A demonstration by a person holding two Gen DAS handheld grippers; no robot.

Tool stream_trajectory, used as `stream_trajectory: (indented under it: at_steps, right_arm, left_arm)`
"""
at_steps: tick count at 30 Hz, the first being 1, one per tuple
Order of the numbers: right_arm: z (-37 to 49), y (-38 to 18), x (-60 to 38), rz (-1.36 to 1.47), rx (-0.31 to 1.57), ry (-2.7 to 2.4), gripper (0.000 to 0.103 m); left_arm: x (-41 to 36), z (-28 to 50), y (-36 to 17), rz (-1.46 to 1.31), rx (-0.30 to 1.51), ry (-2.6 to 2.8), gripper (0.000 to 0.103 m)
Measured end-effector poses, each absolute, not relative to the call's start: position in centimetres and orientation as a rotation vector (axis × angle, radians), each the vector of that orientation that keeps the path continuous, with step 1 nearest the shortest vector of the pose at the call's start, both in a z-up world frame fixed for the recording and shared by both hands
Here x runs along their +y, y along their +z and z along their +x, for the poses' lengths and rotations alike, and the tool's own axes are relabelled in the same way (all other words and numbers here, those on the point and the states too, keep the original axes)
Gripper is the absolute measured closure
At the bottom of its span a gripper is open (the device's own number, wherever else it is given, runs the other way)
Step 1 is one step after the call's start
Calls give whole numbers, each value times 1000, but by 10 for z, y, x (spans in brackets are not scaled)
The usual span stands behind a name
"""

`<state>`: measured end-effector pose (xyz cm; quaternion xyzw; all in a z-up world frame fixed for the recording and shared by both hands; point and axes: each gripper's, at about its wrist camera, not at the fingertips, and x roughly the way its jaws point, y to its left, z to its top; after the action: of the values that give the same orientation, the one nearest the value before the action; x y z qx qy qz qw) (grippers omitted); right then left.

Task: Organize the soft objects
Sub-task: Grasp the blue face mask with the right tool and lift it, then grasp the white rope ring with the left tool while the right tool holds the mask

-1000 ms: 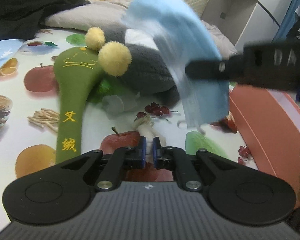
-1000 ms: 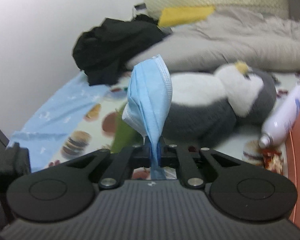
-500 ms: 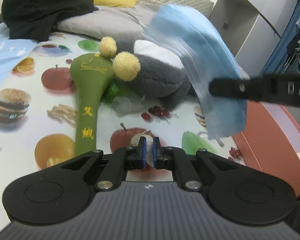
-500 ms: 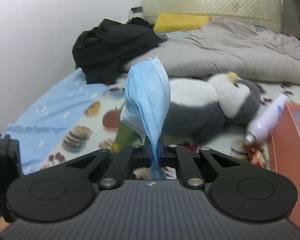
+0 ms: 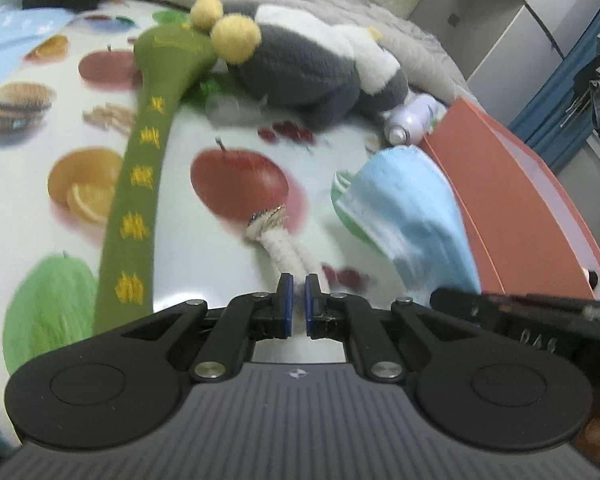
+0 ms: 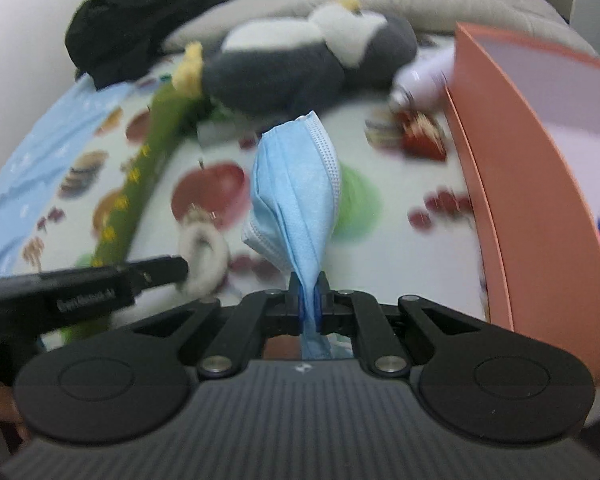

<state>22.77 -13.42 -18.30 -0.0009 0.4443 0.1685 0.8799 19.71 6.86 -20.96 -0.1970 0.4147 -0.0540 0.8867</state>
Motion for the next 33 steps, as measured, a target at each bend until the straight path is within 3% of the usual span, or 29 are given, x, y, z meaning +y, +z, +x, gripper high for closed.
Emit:
stream_trajectory:
  at_steps: [5, 6, 7, 8, 9, 10, 11, 15, 30, 33]
  right_arm:
    - [216, -194, -141, 1, 966, 335, 91]
    - [214, -194, -141, -11, 962, 340, 87]
    - [211, -194, -140, -25, 954, 346, 79]
    - [209, -192, -139, -35, 945, 352, 72]
    - [208, -191, -139, -37, 937, 358, 58]
    - [208, -190, -139, -36, 930, 360, 48]
    - [208, -189, -138, -37, 919, 363, 46]
    - [212, -185, -136, -68, 863, 363, 46]
    - [225, -219, -114, -143, 854, 435, 48]
    - [226, -219, -115, -151, 854, 428, 57]
  left_arm:
    - [65, 191, -212, -402, 877, -94, 94]
    - [66, 191, -212, -405, 872, -97, 87]
    - [67, 191, -211, -407, 869, -97, 81]
    - [67, 191, -211, -407, 867, -91, 65]
    - [67, 192, -209, -405, 860, -87, 57]
    - [66, 191, -209, -401, 849, -87, 57]
    - [66, 192, -209, -399, 849, -89, 57]
    - [66, 196, -209, -398, 839, -94, 51]
    - [60, 204, -218, -340, 858, -85, 51]
    - [58, 205, -219, -333, 859, -86, 48]
